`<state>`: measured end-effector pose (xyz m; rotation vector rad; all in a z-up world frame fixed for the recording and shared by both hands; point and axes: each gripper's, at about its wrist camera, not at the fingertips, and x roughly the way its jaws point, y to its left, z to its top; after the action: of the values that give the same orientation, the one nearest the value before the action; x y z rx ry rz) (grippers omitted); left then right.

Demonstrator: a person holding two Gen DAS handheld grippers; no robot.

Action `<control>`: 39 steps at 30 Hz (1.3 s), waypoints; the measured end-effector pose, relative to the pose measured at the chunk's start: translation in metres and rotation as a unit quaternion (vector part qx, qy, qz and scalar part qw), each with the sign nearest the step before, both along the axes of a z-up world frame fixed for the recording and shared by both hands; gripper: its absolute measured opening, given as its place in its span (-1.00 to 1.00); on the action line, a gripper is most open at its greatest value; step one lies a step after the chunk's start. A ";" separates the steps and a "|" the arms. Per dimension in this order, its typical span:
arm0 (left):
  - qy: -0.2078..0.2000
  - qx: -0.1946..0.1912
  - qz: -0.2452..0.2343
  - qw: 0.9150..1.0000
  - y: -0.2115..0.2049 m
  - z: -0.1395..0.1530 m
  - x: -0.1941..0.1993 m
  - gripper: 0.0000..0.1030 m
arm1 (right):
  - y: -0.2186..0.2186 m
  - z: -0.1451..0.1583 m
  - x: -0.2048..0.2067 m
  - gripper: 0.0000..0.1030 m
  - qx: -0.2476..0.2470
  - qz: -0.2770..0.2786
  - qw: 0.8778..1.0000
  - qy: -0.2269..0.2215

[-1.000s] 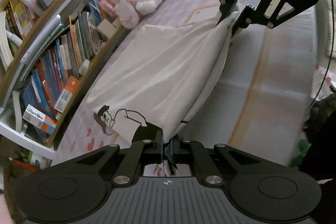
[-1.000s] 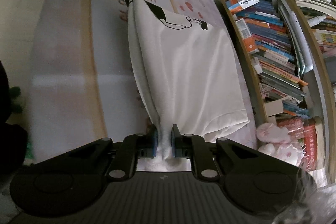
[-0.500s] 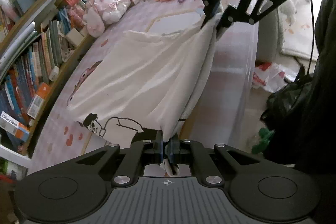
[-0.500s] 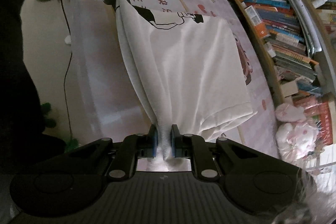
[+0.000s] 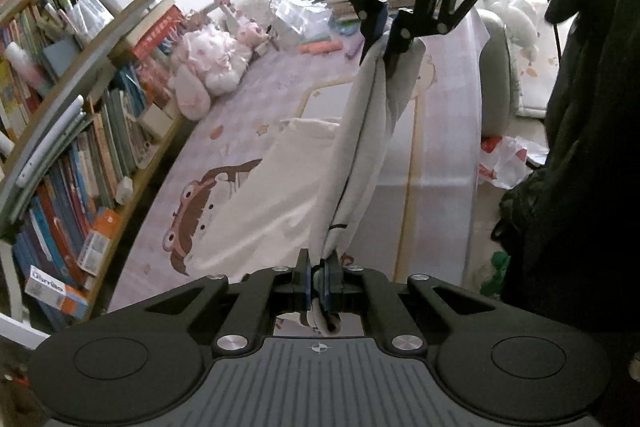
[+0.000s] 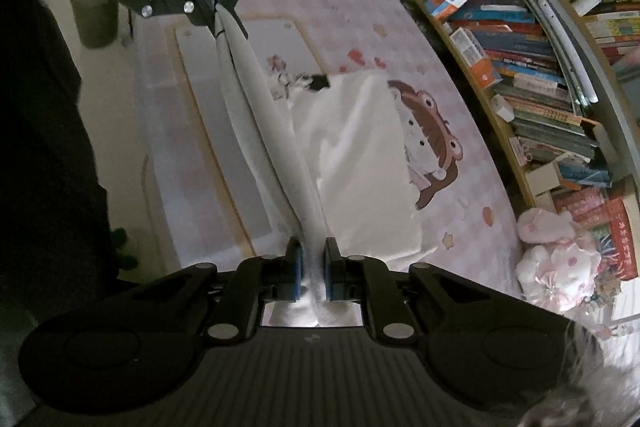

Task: Fold clothes

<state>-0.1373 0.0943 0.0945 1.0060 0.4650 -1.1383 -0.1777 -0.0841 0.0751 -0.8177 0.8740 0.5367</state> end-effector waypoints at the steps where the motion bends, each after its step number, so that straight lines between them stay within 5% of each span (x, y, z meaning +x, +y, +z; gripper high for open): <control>1: 0.013 -0.001 0.005 1.000 -0.002 0.003 0.003 -0.91 | -0.003 0.003 0.002 -0.81 0.006 0.002 1.000 0.005; 10: 0.112 0.019 0.060 0.992 -0.027 -0.004 0.007 -0.91 | -0.032 -0.004 0.010 -0.82 0.044 0.038 0.996 0.068; 20: 0.114 0.039 0.142 0.983 -0.054 0.013 0.059 -0.91 | -0.076 0.017 0.056 -0.83 0.121 0.088 0.987 0.063; 29: 0.126 0.055 0.139 0.981 -0.070 0.019 0.109 -0.89 | -0.100 0.031 0.121 -0.83 0.156 0.070 0.983 0.069; 39: 0.184 0.047 0.126 0.974 -0.067 0.000 0.173 -0.89 | -0.095 0.024 0.169 -0.83 0.132 0.045 0.987 0.081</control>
<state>0.0356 0.0268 0.0941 0.7883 0.9258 -1.0806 -0.0089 -0.1791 0.0990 -0.5791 0.8945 0.7893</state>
